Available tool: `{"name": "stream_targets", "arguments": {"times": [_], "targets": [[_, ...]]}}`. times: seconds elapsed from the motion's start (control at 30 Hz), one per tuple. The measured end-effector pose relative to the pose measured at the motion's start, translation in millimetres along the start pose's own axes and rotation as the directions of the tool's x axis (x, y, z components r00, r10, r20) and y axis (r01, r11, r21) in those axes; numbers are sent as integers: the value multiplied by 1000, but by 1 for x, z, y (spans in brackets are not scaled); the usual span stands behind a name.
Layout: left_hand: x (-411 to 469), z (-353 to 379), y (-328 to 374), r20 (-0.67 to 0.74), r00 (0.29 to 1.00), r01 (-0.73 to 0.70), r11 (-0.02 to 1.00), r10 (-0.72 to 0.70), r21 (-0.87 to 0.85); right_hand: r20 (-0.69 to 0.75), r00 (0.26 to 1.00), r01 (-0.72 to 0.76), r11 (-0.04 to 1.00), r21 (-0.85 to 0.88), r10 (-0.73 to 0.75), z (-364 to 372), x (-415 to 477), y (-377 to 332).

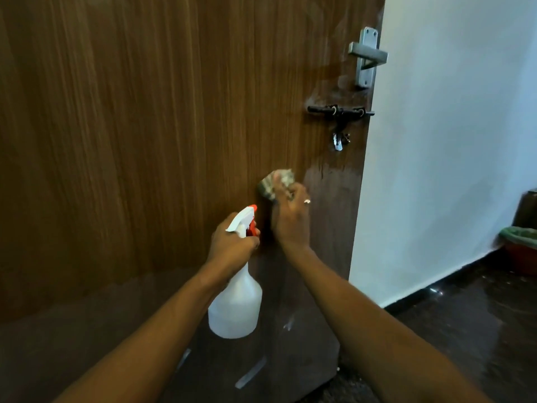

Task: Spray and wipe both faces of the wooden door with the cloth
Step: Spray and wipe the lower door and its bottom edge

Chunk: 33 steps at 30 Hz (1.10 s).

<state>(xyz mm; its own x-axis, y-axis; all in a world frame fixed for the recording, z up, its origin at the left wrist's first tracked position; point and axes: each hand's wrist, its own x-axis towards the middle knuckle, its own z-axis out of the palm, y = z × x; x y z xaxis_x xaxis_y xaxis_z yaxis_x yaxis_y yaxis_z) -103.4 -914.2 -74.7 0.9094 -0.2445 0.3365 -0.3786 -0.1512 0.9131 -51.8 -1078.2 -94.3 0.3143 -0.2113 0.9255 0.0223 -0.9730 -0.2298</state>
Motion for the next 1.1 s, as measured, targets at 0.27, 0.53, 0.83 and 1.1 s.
{"name": "stream_targets", "arguments": {"times": [0.27,0.53,0.83,1.1], "targets": [[6,42,2,-84,996,36,999,-37,-21,12,897,-441,895,58,441,-6,-15,98],[19,67,18,-126,992,17,999,-12,32,10,998,-56,989,135,55,5,19,87],[21,91,22,-164,986,20,999,-14,37,-41,960,-263,945,193,276,-5,47,113],[29,116,27,-157,988,10,995,6,98,120,956,249,958,142,-267,-4,11,166]]}}
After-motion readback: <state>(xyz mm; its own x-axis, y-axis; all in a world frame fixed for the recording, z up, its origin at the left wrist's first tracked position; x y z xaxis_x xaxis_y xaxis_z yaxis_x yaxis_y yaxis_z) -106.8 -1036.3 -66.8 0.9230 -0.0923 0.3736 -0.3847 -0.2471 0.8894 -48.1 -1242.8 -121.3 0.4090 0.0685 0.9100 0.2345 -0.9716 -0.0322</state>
